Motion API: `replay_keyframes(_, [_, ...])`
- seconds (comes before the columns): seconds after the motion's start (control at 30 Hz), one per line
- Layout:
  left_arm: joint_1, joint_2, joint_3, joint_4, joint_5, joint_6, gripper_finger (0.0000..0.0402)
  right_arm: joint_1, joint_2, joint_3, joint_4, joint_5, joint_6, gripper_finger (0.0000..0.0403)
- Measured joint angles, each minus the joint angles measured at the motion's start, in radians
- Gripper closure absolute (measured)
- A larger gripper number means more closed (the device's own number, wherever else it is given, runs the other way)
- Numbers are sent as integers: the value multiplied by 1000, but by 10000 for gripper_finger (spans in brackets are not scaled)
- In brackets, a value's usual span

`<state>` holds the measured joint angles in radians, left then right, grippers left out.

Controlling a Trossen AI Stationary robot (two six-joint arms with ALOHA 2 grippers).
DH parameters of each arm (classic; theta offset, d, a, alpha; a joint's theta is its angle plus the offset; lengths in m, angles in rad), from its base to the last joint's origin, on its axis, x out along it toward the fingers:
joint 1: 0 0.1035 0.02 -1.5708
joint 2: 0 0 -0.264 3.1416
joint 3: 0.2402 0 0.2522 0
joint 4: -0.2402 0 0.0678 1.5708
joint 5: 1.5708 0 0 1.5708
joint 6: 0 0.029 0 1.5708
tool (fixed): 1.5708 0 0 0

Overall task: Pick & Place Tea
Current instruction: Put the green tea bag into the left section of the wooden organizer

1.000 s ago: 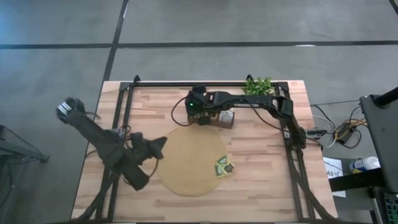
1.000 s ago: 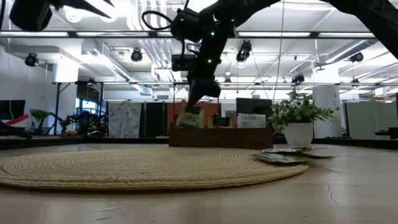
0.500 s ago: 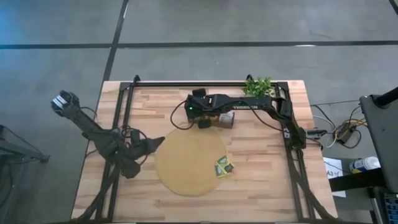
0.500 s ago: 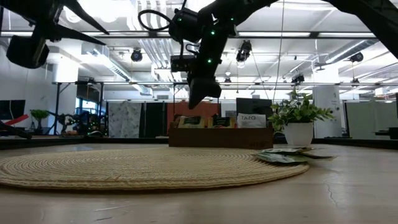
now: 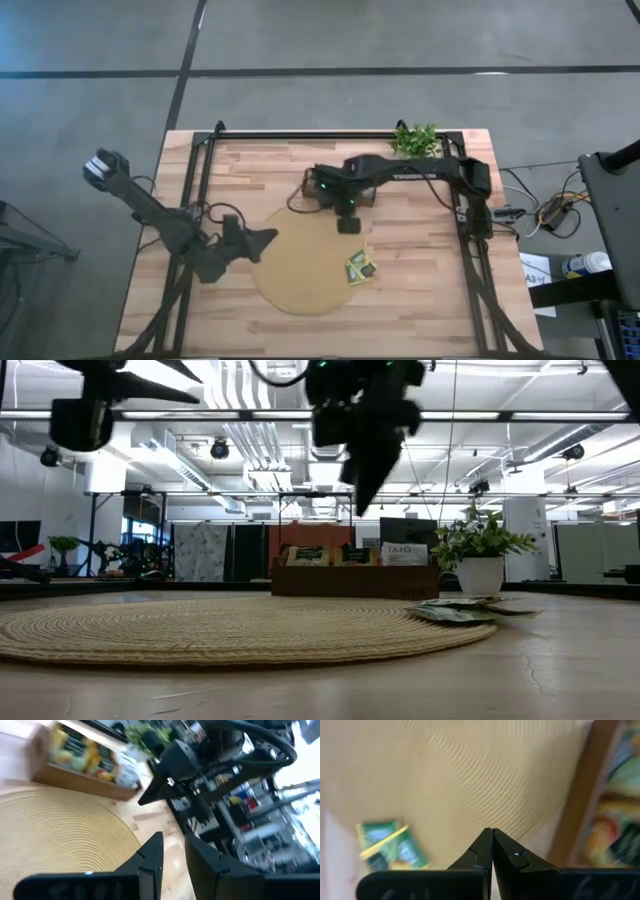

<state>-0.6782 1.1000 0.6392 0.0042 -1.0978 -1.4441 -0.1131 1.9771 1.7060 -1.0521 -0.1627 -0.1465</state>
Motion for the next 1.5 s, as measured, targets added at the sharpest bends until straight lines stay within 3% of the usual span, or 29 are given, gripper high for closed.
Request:
replay_keyframes(0.23, [76, 150, 24, 257, 202, 319, 326, 131, -237, -328, 114, -33, 302, 394])
replay_keyframes(0.37, [137, 256, 105, 259, 350, 535, 326, 222, -424, -569, 351, -18, 639, 382])
replay_keyframes(0.53, [243, 390, 230, 231, 579, 812, 326, 352, -601, -824, 704, 66, 1100, 330])
replay_keyframes(0.67, [341, 474, 306, 208, 733, 959, 326, 454, -629, -942, 807, 138, 1395, 279])
replay_keyframes(0.83, [467, 546, 361, 213, 955, 1027, 326, 578, -583, -992, 830, 266, 1669, 236])
replay_keyframes(0.93, [519, 592, 385, 213, 1085, 1057, 326, 612, -537, -997, 858, 287, 1750, 224])
replay_keyframes(1.1, [569, 698, 433, 214, 1212, 1077, 326, 621, -467, -1002, 881, 299, 1799, 220])
replay_keyframes(1.5, [568, 912, 594, 208, 1283, 1114, 326, 621, -429, -1110, 1062, 381, 1946, 234])
